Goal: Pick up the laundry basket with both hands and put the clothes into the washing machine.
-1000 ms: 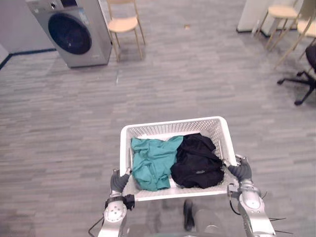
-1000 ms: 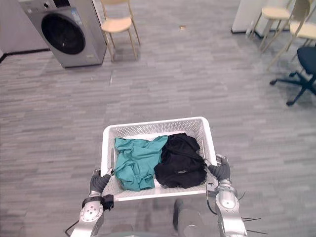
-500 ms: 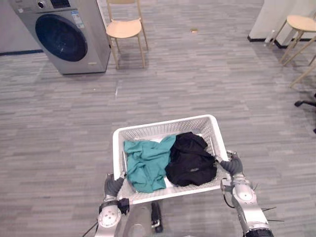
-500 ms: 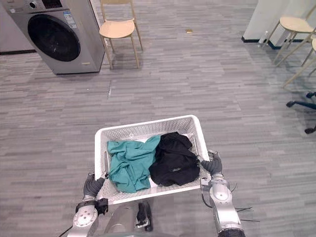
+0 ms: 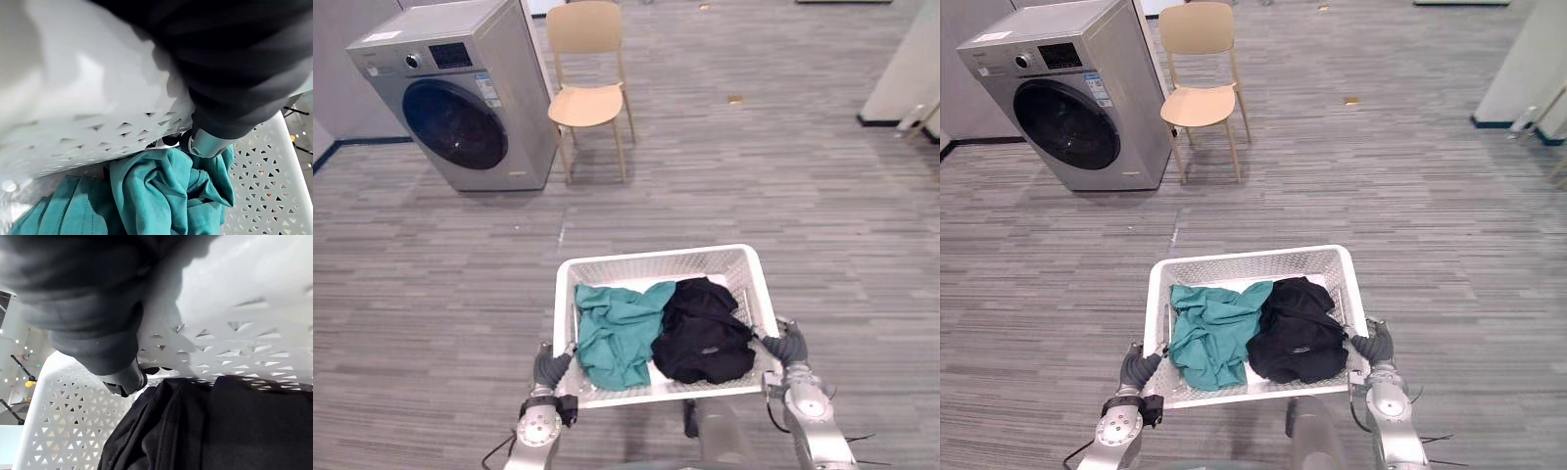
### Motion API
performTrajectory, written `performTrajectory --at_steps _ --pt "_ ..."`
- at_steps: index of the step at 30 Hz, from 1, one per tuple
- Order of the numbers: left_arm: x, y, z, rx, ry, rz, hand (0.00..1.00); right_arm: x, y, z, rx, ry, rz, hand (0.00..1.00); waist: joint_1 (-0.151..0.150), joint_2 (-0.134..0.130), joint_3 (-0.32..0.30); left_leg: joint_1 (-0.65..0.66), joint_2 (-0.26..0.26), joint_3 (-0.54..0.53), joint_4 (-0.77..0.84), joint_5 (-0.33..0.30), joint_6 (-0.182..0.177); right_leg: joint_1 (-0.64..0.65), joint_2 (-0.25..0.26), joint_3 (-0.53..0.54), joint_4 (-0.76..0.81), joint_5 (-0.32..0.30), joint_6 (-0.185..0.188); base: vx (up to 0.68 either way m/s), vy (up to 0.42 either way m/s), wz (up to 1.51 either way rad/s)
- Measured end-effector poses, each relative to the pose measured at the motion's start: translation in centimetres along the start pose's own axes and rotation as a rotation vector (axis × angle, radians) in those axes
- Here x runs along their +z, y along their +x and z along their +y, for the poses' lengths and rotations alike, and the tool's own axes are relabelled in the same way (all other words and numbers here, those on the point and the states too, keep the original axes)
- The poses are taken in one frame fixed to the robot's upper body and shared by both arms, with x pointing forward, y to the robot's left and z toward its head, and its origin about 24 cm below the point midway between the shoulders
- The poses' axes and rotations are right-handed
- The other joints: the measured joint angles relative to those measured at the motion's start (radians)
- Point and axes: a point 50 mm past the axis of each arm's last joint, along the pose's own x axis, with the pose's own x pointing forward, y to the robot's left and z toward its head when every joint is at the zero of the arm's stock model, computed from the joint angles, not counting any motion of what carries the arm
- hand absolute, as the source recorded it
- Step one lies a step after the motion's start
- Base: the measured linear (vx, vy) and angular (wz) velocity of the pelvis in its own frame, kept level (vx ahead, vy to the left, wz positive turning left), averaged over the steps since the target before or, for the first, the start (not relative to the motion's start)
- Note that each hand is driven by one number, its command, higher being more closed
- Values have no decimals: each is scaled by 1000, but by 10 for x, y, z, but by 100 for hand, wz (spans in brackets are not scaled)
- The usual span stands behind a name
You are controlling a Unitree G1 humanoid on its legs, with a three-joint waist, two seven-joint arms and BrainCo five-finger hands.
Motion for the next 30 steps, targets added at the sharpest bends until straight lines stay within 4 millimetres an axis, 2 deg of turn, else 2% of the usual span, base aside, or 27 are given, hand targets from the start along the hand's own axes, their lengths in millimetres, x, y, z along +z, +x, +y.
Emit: performTrajectory --at_steps 2,3,4,5,6,7,8,9,10,11,12,13,14,15,16,17,18,20,22,23,24,25,26,27,28,29,30 --pt "4 1 1 1 -4 -20 100 5 1 0 -4 4 -23 100 27 -36 12 -127 17 66 67 -108 59 107 -6 16 -70 -30 9 560 -48 0" --pt "5 1 2 2 -6 -32 100 8 3 0 -4 5 -34 100 30 -44 9 -201 5 114 -14 -174 64 160 -15 26 -123 -36 18 529 -2 -9" --pt "6 1 2 2 -11 -35 100 10 4 0 -4 5 -40 100 38 -52 12 -231 -6 130 -80 -199 68 177 -21 32 -138 -42 27 539 62 -23" --pt "7 1 2 2 -13 -42 100 12 8 0 -2 3 -48 100 51 -50 15 -276 -42 139 -277 -220 59 214 -38 52 -158 -59 48 538 128 -36" --pt "7 1 1 2 -16 -39 100 11 12 1 6 -6 -41 100 55 -48 15 -298 -89 126 -519 -204 37 244 -59 63 -175 -79 75 554 160 -35" --pt "7 1 1 1 -18 -37 100 10 14 1 8 -10 -34 100 54 -44 14 -297 -110 114 -654 -177 0 260 -69 68 -183 -91 91 536 208 -29" --pt "5 0 0 1 -22 -30 100 7 16 1 9 -17 -20 100 55 -29 10 -283 -124 111 -875 -78 -22 299 -72 81 -205 -115 119 438 195 -28" --pt "3 -1 0 2 -21 -19 100 4 16 1 10 -22 -10 100 63 -27 8 -270 -126 125 -875 -5 7 320 -74 100 -212 -128 136 739 312 -35" --pt "3 0 4 12 -9 -16 100 0 17 6 19 -11 13 100 73 -62 -1 -264 -167 150 -827 -50 95 354 -124 120 -227 -137 159 661 270 -13" --pt "6 2 3 10 -8 -21 100 1 18 5 19 -16 6 100 70 -72 0 -306 -170 151 -710 -135 144 377 -141 121 -242 -133 175 680 275 5" --pt "6 2 3 8 -9 -21 100 1 18 4 18 -18 5 100 71 -72 0 -319 -168 151 -659 -177 161 384 -147 124 -236 -135 183 517 233 4" --pt "4 1 2 7 -6 -12 100 0 20 5 22 -22 12 100 81 -74 0 -313 -162 160 -596 -259 169 364 -161 140 -140 -161 226 697 354 -16" --pt "0 0 4 8 4 2 100 -2 24 8 29 -24 26 100 80 -78 0 -276 -169 170 -579 -318 158 283 -187 163 100 -192 288 664 352 -19" --pt "-1 0 5 6 13 5 100 -5 24 9 31 -23 37 100 78 -85 1 -249 -182 172 -584 -337 149 222 -206 176 251 -184 329 627 311 3" --pt "-2 1 9 2 43 12 100 -12 21 12 33 -12 69 100 73 -103 3 -181 -223 166 -614 -367 143 108 -242 184 542 -160 338 433 162 20" --pt "-6 0 12 -1 64 26 100 -19 18 15 34 -7 100 100 67 -111 2 -110 -250 163 -657 -379 146 54 -258 169 679 -170 318 576 138 29" --pt "-9 0 14 -6 83 39 100 -24 14 16 36 -5 120 100 54 -113 3 -42 -269 159 -709 -379 147 16 -264 142 718 -189 282 480 79 43" --pt "-8 2 15 -16 99 34 100 -27 11 16 37 0 128 100 20 -110 -1 69 -304 117 -823 -376 149 -100 -245 69 656 -233 207 640 81 59" --pt "-3 6 9 -39 110 17 100 -28 10 12 22 3 133 100 5 -98 0 136 -304 83 -887 -377 147 -205 -199 31 487 -243 164 572 31 62" --pt "0 8 7 -51 112 7 100 -27 12 9 12 3 128 100 -9 -89 6 186 -298 59 -939 -377 126 -252 -169 13 308 -187 145 727 -22 60" --pt "1 9 7 -53 113 4 100 -25 12 8 12 2 120 100 -12 -96 10 252 -301 62 -988 -374 82 -277 -149 -4 81 -68 154 639 -46 42" --pt "1 9 7 -52 117 3 100 -25 12 9 12 3 117 100 -13 -107 11 285 -312 64 -1007 -375 66 -283 -144 -12 -1 -18 159 794 -93 30" --pt "0 8 9 -58 125 6 100 -25 12 8 13 0 118 100 -21 -129 9 350 -329 59 -1029 -392 27 -297 -147 -14 -84 38 142 706 -119 38" --pt "-5 7 6 -68 124 23 100 -27 12 6 12 -14 125 100 -35 -121 -1 410 -329 36 -1032 -407 3 -296 -140 18 -44 177 63 722 -124 36" --pt "-6 6 4 -71 119 30 100 -27 12 4 9 -20 125 100 -34 -102 -14 418 -311 33 -1019 -406 2 -301 -132 25 -11 215 54 761 -150 11" --pt "-5 6 -2 -78 101 28 100 -25 13 1 4 -32 117 100 -30 -51 -30 395 -262 32 -933 -404 -1 -314 -102 27 57 198 28 750 -183 -6" --pt "-2 8 -3 -78 102 18 100 -22 15 -3 -7 -32 107 100 -31 -25 -31 326 -214 26 -755 -376 -41 -312 -90 -3 119 133 7 717 -201 0"
